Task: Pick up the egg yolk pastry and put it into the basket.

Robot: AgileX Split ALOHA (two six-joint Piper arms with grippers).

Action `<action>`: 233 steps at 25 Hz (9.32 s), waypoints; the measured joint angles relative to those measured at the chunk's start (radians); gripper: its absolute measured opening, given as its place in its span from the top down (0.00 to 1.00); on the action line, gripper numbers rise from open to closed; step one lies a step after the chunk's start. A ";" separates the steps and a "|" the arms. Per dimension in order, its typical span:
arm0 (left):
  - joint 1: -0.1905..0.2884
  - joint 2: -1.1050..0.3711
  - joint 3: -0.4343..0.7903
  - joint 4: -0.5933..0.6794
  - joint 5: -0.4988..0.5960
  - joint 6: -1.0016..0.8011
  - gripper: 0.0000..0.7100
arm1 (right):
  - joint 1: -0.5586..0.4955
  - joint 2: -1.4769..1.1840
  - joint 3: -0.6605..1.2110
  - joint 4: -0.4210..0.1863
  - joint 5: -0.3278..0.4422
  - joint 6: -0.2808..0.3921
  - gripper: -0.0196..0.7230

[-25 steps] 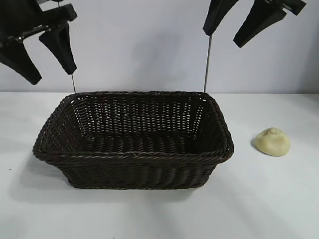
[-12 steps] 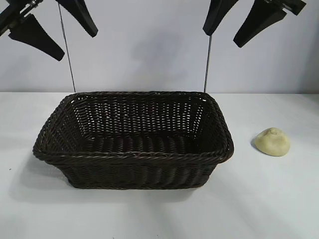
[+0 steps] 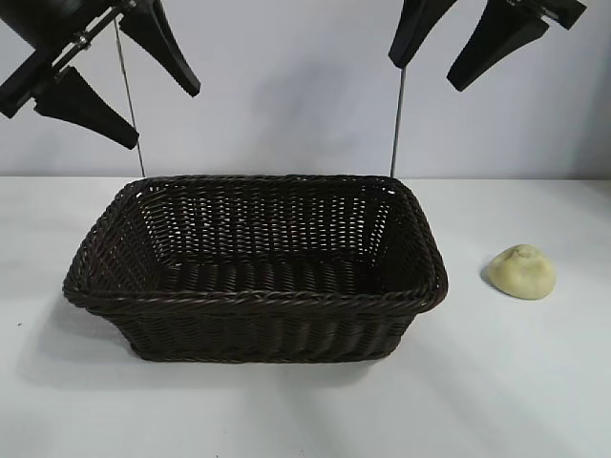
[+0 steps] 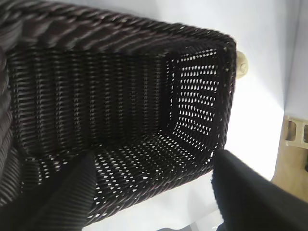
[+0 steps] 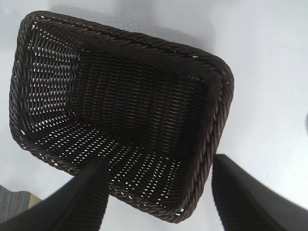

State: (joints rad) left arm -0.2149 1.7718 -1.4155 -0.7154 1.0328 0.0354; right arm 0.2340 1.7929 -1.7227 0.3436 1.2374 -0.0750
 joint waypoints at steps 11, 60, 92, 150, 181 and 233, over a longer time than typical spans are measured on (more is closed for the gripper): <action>0.000 0.000 0.000 -0.010 -0.007 0.025 0.30 | 0.000 0.000 0.000 0.000 -0.002 0.000 0.36; 0.000 0.000 0.000 -0.009 -0.007 0.058 0.30 | -0.311 0.051 0.166 -0.134 -0.027 0.000 0.36; 0.000 0.000 0.000 -0.010 -0.007 0.060 0.30 | -0.311 0.353 0.261 -0.049 -0.320 0.003 0.37; 0.000 0.000 0.000 -0.010 -0.007 0.063 0.30 | 0.085 0.006 0.262 0.204 -0.242 -0.078 0.86; 0.000 0.000 0.000 -0.010 -0.007 0.063 0.30 | 0.217 0.268 0.156 0.218 -0.339 -0.022 0.45; 0.000 0.000 0.000 -0.010 -0.011 0.063 0.30 | -0.079 0.076 -0.017 0.053 -0.003 -0.014 0.45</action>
State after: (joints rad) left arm -0.2149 1.7718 -1.4155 -0.7251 1.0214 0.0988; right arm 0.1554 1.8685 -1.7396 0.3970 1.2342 -0.0895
